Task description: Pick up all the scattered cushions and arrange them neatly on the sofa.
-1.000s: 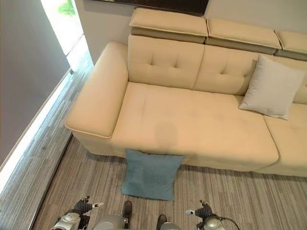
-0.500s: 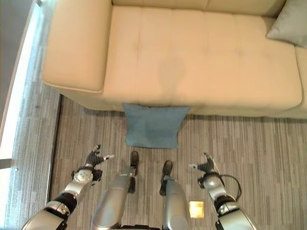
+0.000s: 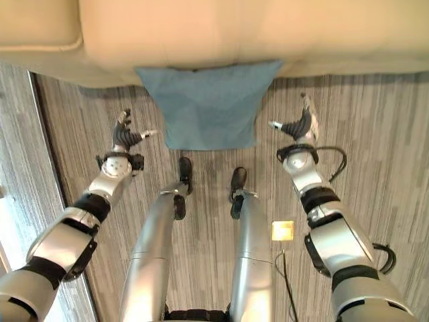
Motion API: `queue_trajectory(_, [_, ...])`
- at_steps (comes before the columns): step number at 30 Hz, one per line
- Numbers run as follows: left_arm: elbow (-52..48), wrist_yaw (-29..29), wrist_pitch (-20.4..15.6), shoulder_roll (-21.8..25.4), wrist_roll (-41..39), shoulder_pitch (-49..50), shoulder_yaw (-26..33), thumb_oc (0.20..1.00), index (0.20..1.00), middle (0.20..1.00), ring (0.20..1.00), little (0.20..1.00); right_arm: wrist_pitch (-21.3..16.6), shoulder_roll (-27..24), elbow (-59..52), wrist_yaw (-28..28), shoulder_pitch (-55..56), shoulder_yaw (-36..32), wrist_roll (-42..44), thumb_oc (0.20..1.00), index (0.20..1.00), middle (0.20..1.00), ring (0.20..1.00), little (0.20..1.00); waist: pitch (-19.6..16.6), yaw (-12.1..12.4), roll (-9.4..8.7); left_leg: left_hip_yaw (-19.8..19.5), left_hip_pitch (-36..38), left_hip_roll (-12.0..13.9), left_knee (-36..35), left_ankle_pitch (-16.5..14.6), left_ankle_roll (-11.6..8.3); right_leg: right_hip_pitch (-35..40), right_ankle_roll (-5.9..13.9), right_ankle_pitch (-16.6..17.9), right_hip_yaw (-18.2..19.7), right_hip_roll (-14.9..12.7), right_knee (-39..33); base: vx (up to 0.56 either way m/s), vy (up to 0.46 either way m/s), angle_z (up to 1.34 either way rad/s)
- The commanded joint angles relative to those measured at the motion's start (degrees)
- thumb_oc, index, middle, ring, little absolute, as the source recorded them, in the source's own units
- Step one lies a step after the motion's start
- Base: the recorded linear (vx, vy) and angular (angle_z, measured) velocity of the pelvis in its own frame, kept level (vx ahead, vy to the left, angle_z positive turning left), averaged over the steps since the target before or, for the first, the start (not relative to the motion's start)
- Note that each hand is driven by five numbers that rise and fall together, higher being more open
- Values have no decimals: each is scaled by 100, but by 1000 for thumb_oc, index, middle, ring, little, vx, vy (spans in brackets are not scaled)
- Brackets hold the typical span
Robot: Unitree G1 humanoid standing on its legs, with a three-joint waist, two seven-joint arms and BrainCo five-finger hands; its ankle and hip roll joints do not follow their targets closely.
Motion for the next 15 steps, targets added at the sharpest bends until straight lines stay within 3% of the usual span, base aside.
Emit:
queue_trajectory(1, [117,241,-271,-59,-322,115,130,1000,1000,1000,1000,1000,-241,-226,-153,-449,173,248,107,1000,1000,1000,1000,1000,-454,-71,174,-550,-81,-149,120,-938,-40,83,533,243,53,-153,-641,-1,8,-4])
queue_trajectory(9, [249,538,-445,14,-899,-608,219,1000,1000,1000,1000,1000,-304,-171,-430,-1000,-358,204,305,1000,1000,1000,1000,1000,-539,-123,123,-638,-1046,-293,479,-1031,5,-887,572,181,150,-115,-296,21,5,1])
queue_trajectory(15, [73,570,-640,103,-1240,-978,259,1000,1000,1000,1000,1000,-392,-99,-525,-1068,-475,234,316,1000,1000,1000,1000,1000,-611,-172,66,-642,-1600,-338,706,-1081,11,-1413,607,199,191,-116,-167,49,2,0])
